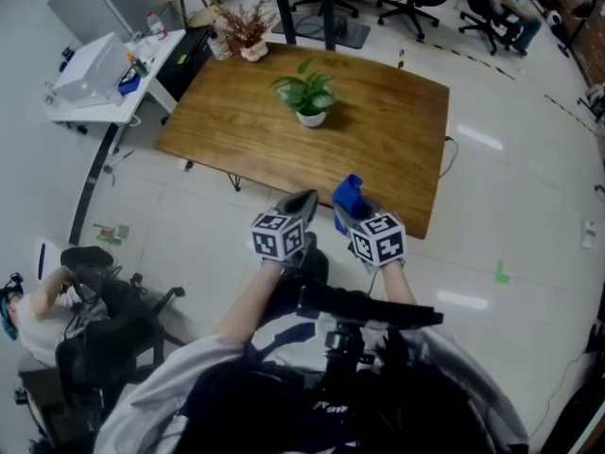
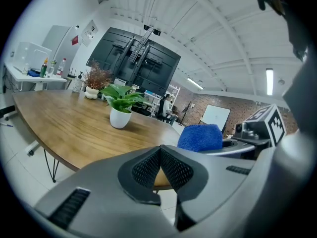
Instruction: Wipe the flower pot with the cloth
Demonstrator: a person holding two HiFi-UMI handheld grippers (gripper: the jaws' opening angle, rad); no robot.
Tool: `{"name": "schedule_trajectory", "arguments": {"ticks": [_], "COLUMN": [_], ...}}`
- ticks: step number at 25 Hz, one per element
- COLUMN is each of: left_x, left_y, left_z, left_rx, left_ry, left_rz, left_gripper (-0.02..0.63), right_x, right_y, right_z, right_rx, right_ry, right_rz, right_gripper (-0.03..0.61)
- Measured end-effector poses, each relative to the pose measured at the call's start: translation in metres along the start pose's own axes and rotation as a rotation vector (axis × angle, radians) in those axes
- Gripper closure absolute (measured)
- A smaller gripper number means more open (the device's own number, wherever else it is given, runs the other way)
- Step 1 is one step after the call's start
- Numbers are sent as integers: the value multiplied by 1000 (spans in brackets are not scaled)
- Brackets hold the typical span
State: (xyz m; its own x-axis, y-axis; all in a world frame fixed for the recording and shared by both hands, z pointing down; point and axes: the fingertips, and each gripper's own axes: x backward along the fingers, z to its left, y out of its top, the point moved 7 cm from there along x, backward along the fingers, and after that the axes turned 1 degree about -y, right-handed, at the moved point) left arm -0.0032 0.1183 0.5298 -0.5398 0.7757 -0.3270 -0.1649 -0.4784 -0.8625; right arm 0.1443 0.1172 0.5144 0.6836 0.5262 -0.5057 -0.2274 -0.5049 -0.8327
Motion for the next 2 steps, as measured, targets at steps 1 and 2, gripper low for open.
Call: {"name": "schedule_trajectory", "arguments": {"ticks": [1, 2], "left_x": [3, 5], "left_y": [-3, -6], "left_z": [-2, -4], "left_rx": [1, 2], "left_ry": [2, 3], "left_rz": [0, 1], "left_gripper": [614, 614], "right_x": [3, 5], "right_y": [-2, -4], "right_z": [2, 3], "right_rx": [3, 5], "right_ry": [0, 1], "right_rz": [-2, -4], "right_gripper": [502, 502]}}
